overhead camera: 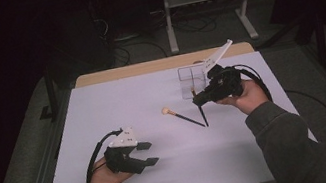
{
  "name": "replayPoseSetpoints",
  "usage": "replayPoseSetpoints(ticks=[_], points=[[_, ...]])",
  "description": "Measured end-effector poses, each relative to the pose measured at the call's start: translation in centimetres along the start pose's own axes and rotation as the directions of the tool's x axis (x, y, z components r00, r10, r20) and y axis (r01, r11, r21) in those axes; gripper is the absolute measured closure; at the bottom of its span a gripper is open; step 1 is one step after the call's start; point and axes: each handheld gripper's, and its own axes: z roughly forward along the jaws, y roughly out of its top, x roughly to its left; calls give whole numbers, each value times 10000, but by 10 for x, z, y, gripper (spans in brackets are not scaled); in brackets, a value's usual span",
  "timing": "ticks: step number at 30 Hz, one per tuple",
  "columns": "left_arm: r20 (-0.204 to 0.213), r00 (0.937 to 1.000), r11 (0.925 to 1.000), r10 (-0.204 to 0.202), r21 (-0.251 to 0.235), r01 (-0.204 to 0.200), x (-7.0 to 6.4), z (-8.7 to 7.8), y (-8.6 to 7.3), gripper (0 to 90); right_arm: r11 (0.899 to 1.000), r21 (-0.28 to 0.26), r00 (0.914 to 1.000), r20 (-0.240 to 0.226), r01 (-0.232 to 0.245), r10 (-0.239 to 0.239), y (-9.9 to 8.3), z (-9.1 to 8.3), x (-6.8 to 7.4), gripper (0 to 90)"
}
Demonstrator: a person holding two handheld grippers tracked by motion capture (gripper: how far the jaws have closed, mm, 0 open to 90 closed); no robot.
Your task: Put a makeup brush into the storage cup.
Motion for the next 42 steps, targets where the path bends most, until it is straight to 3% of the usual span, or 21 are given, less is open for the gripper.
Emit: replayPoseSetpoints(ticks=[11,26,42], points=[[20,9999,9999,-153,-10,153,4,1,-3,414,10000,-24,9992,398,-78,78,11,-11,-18,830],[-75,9999,9999,-74,-89,73,4,-4,-4,405,9999,-71,9961,870,-127,133,31,-22,-39,830],[-121,9999,9999,95,-134,-97,7,-5,-5,393,9997,-37,9919,1251,-221,224,57,-17,-67,830]])
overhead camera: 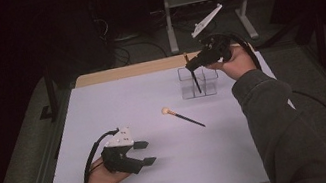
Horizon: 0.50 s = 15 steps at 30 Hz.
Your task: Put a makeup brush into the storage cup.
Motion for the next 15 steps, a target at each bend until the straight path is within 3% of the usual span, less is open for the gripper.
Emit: replayPoseSetpoints(ticks=[1,3,15], points=[[38,9998,9998,-193,-17,193,-1,0,-1,392,10000,-44,10000,7,-54,55,1,0,-1,830],[37,9998,9998,-212,-16,212,0,1,-1,387,10000,-52,10000,22,-49,50,4,1,-4,830],[7,9999,9999,-139,-1,139,0,1,-1,385,10000,48,9998,216,-43,42,22,8,-15,830]])
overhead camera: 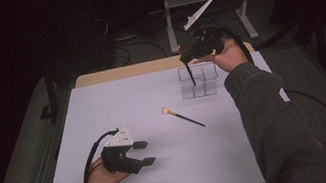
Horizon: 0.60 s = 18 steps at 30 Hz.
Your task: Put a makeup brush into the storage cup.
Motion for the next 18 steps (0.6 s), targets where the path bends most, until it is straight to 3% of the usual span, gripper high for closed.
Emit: replayPoseSetpoints(ticks=[18], points=[[-43,10000,10000,3,39,-3,1,-1,0,377,10000,-3,9993,367,-99,99,16,4,-16,830]])
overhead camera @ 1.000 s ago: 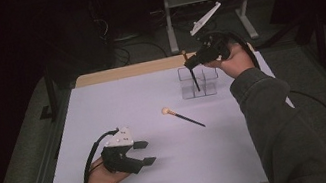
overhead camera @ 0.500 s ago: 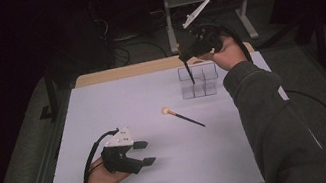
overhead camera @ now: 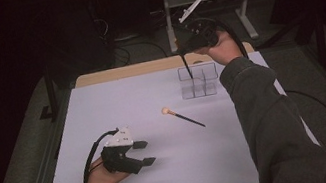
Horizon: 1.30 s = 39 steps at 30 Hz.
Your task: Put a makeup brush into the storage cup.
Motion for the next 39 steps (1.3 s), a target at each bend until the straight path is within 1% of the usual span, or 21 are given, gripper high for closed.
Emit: replayPoseSetpoints(ticks=[6,7,9,11,13,14,15,16,17,19,21,22,23,25,29,31,32,34,35,36,39], points=[[3,10000,10000,21,-24,-21,0,0,0,377,10000,31,9999,155,-54,54,2,2,-5,830],[5,10000,10000,32,-22,-32,0,0,0,376,9998,38,9997,146,-210,209,2,3,-4,830],[8,10000,10000,40,-6,-40,0,-1,0,377,10000,19,9998,204,-88,88,2,5,-7,830],[7,10000,10000,0,-2,0,0,-1,0,376,9993,41,9992,180,-368,367,2,6,-7,830],[10,10000,10000,-25,-7,25,0,-1,0,376,9999,44,9995,274,-143,142,2,9,-10,830],[16,10000,10000,-30,-17,30,0,0,0,376,9998,58,9994,290,-200,199,2,10,-10,830],[15,10000,10000,-27,-12,27,0,0,-1,376,9993,85,9991,221,-376,375,2,10,-10,830],[27,10000,10000,-37,-4,37,0,0,-1,375,9990,86,9987,269,-438,436,2,11,-10,830],[30,10000,10000,-54,-21,55,0,-1,-1,375,9995,35,9991,285,-321,320,1,12,-12,830],[38,9999,9999,-107,-115,107,0,-1,-1,375,9988,50,9983,300,-494,492,2,14,-12,830],[34,10000,10000,-57,-52,57,0,-2,-1,375,9986,42,9981,307,-534,533,2,16,-13,830],[41,10000,10000,-66,-39,66,0,-2,-1,375,9992,54,9986,340,-406,404,1,17,-15,830],[49,10000,9999,-72,-71,72,0,-1,-1,375,9987,56,9982,308,-514,512,1,18,-15,830],[61,10000,9999,-79,-90,80,0,-1,-1,374,9992,57,9987,339,-394,392,0,21,-17,830],[78,10000,10000,-47,-67,47,0,-1,-1,373,9989,96,9982,397,-462,458,-1,24,-18,829],[121,9999,10000,-69,-33,69,-1,-1,-1,370,9989,80,9984,349,-455,452,-1,25,-19,830],[112,9999,10000,-32,-14,32,-1,-1,-1,370,9988,116,9982,391,-470,465,-1,26,-19,830],[90,9999,10000,-54,-47,55,-1,-2,-1,370,9975,131,9971,338,-688,683,-1,27,-17,829],[95,9999,9999,-122,-103,123,-1,-2,-1,370,9979,111,9974,341,-639,634,-1,27,-18,830],[85,9999,9999,-130,-86,131,-1,-3,-2,370,9988,87,9982,385,-473,470,-2,29,-19,829],[64,9999,9999,-131,-80,132,-1,-3,-2,370,9986,104,9979,387,-516,512,-3,29,-19,829]])
